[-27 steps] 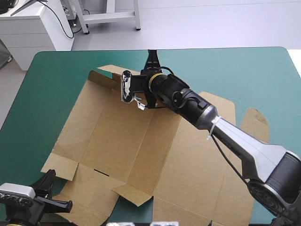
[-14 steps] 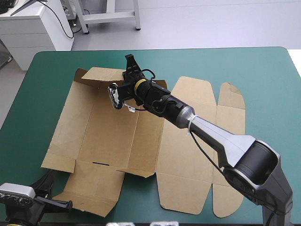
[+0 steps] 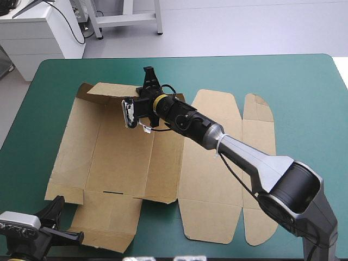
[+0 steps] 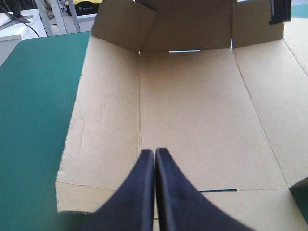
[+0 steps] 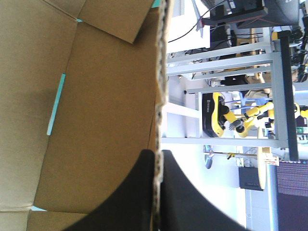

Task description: Fold the box

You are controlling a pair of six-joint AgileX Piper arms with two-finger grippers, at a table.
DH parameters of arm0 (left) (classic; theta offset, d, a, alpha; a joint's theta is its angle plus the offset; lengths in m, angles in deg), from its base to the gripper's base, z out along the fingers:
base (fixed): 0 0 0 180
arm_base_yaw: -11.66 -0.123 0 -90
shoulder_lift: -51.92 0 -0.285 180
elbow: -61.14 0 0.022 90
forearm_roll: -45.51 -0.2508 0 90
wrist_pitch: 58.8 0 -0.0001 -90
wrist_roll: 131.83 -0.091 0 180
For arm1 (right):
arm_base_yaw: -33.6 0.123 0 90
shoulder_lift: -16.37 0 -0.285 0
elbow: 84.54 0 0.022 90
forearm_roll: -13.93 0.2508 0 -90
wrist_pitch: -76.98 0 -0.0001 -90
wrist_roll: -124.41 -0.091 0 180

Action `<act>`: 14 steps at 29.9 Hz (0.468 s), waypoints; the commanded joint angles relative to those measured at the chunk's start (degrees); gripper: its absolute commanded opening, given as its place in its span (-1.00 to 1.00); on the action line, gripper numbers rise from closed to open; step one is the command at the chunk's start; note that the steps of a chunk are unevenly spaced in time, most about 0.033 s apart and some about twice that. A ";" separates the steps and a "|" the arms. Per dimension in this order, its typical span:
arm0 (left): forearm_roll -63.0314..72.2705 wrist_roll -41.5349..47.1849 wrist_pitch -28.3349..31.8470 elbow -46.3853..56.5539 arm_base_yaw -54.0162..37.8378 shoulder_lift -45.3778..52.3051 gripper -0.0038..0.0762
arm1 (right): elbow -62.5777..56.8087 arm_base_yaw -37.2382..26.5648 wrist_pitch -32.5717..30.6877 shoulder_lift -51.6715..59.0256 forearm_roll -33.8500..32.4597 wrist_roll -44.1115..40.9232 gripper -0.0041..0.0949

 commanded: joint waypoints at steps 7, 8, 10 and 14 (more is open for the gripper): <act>0.90 0.15 4.41 -1.21 0.11 0.44 -0.92 | -1.90 -0.06 0.67 3.50 1.08 0.76 -0.83; 0.82 0.15 4.41 -1.21 0.11 0.44 -0.92 | -1.90 -0.06 0.30 3.50 2.55 0.76 -0.73; 0.82 0.15 4.41 -1.21 0.11 0.44 -0.92 | -1.90 -0.06 -0.09 3.60 5.10 0.76 -0.54; 0.82 0.15 4.64 -1.21 0.11 0.44 -0.92 | -1.90 -0.06 -0.48 3.60 6.06 0.76 0.12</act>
